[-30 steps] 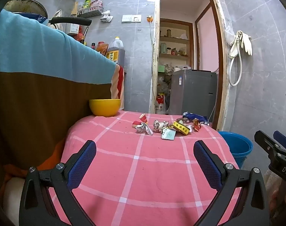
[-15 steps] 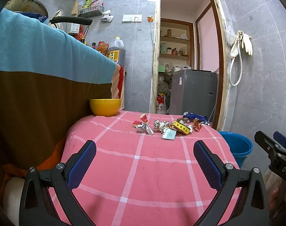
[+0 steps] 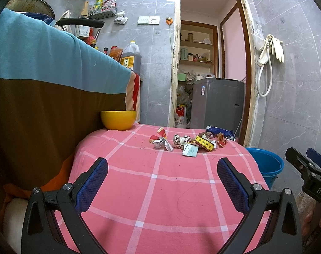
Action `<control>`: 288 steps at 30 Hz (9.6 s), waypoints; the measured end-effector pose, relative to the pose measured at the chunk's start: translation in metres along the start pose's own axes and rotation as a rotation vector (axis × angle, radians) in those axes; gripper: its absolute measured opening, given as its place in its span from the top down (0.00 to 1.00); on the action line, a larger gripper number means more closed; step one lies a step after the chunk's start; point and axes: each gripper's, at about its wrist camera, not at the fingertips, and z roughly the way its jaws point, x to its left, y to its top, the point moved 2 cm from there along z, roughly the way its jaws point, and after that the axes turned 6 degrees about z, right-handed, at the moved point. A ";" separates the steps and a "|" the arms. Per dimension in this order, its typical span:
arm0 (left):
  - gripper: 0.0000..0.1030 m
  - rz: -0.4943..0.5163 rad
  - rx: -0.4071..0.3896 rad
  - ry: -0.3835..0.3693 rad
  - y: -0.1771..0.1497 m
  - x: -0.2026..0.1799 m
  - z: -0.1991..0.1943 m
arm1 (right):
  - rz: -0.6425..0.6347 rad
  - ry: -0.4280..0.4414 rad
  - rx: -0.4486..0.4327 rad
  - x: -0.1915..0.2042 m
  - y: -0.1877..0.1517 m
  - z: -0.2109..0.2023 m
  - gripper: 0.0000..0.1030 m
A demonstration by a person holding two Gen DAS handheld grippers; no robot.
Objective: Collect trash
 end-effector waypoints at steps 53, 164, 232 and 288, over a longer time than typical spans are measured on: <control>0.02 -0.003 0.003 0.000 -0.001 0.001 0.002 | 0.003 0.000 0.006 0.000 -0.001 0.002 0.00; 0.78 -0.189 0.591 -0.170 0.028 0.028 0.238 | -0.116 0.144 0.556 -0.013 0.019 0.258 0.49; 0.54 -0.025 0.477 -0.570 0.112 -0.238 0.313 | 0.265 -0.202 0.217 -0.197 0.101 0.188 0.65; 0.02 -0.063 0.319 -0.095 0.042 -0.001 0.155 | -0.148 0.135 0.205 -0.004 0.053 0.174 0.00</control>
